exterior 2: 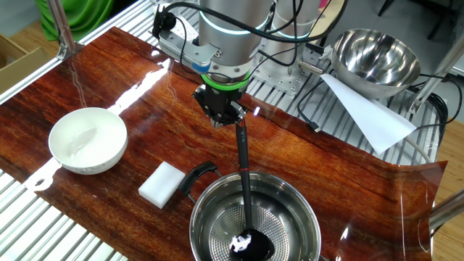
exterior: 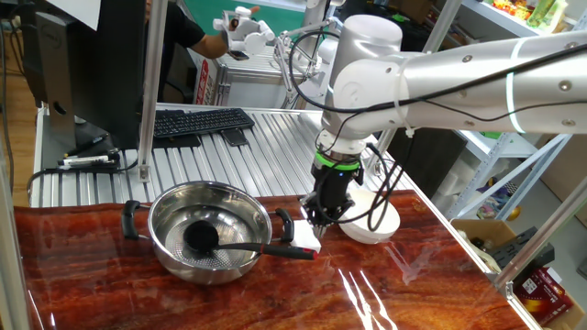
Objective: Scoop water with a large spoon from one bowl to another
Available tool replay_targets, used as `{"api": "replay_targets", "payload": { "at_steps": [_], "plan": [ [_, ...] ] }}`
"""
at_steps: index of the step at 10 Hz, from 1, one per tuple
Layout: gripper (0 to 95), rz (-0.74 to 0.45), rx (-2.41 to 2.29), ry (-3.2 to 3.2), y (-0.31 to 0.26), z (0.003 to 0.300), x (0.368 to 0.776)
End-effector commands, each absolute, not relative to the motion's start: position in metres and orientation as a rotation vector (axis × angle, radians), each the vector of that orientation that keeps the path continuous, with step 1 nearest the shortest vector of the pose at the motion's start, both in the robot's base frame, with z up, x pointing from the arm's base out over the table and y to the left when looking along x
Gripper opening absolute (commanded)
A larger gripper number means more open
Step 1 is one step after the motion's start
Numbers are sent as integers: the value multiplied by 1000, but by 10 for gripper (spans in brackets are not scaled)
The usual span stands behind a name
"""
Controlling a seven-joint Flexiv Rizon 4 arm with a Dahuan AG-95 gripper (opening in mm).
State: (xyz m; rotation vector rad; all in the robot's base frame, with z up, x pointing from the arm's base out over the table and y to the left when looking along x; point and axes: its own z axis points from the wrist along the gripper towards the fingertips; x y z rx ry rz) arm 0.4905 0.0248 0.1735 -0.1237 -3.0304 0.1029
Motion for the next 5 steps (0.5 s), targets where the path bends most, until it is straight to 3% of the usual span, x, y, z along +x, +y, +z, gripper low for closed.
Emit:
{"api": "replay_targets", "payload": {
  "at_steps": [1, 3, 5],
  "plan": [
    [0, 76, -217, -3016, 32, 175, 490],
    [0, -17, -330, -3002, 35, 175, 492],
    [0, -12, -362, -3003, 37, 176, 495]
  ]
}}
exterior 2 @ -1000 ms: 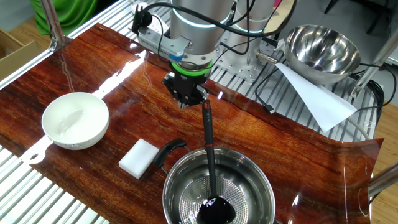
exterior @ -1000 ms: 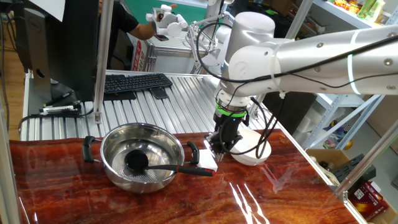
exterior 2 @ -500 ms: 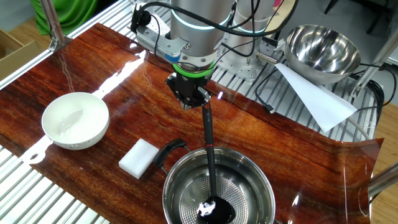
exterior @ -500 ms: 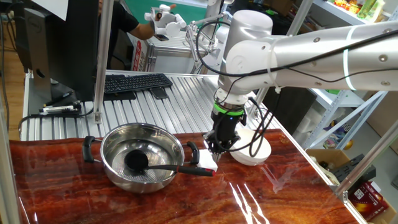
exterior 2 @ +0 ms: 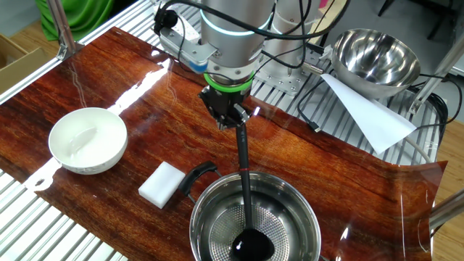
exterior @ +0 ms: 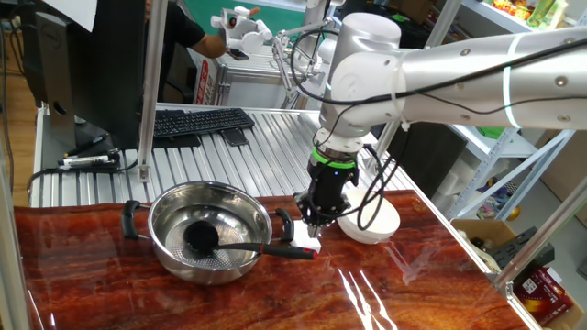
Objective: Scoop water with a large spoon from one bowl to another
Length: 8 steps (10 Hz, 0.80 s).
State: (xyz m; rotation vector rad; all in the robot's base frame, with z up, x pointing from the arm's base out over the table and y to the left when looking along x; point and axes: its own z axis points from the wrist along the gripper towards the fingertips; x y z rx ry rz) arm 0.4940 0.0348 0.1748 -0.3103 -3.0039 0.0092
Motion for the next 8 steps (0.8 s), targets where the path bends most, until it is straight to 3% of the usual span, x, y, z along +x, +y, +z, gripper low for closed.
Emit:
{"api": "replay_targets", "payload": {
  "at_steps": [1, 8],
  "plan": [
    [0, -8, -400, -2998, 40, 177, 496],
    [0, -7, -794, -2926, 66, 179, 505]
  ]
}}
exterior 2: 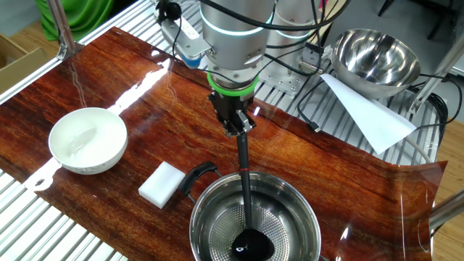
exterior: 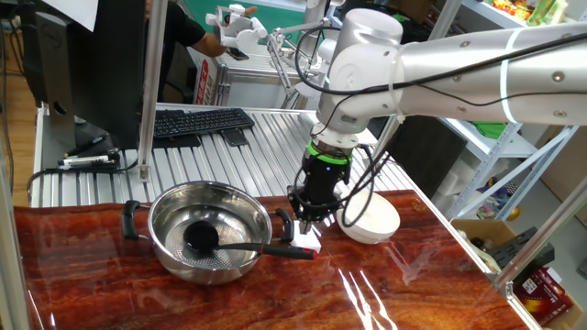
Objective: Scoop water with a large spoon from one bowl to another
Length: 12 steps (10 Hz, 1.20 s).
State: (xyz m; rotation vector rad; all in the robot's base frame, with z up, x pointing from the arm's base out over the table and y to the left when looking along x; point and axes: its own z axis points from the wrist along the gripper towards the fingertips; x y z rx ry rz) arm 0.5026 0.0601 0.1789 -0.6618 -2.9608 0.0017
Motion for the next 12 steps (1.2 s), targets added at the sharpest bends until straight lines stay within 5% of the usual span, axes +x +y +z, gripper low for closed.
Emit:
{"api": "replay_targets", "payload": {
  "at_steps": [1, 12],
  "plan": [
    [0, -6, -866, -2906, 71, 178, 507],
    [0, -35, -1489, -2654, 91, 165, 516]
  ]
}}
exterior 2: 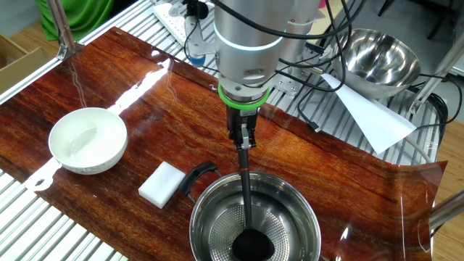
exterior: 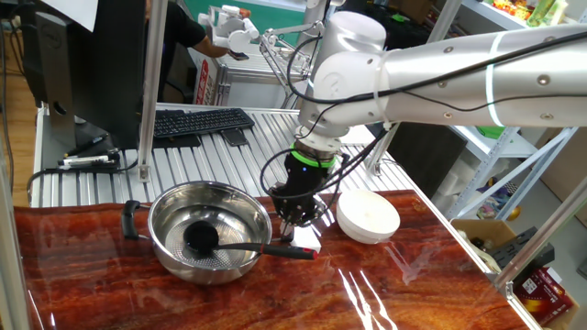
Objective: Scoop water with a large spoon from one bowl to another
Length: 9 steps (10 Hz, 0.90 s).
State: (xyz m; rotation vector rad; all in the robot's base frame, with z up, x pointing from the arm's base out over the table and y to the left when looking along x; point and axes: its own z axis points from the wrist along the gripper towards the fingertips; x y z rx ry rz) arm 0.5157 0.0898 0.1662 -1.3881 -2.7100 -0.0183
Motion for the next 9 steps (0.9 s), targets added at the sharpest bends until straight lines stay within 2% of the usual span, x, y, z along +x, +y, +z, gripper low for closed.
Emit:
{"api": "replay_targets", "payload": {
  "at_steps": [1, 9],
  "plan": [
    [0, -41, -1554, -2615, 93, 164, 517],
    [0, 56, -1845, -2487, 108, 159, 526]
  ]
}}
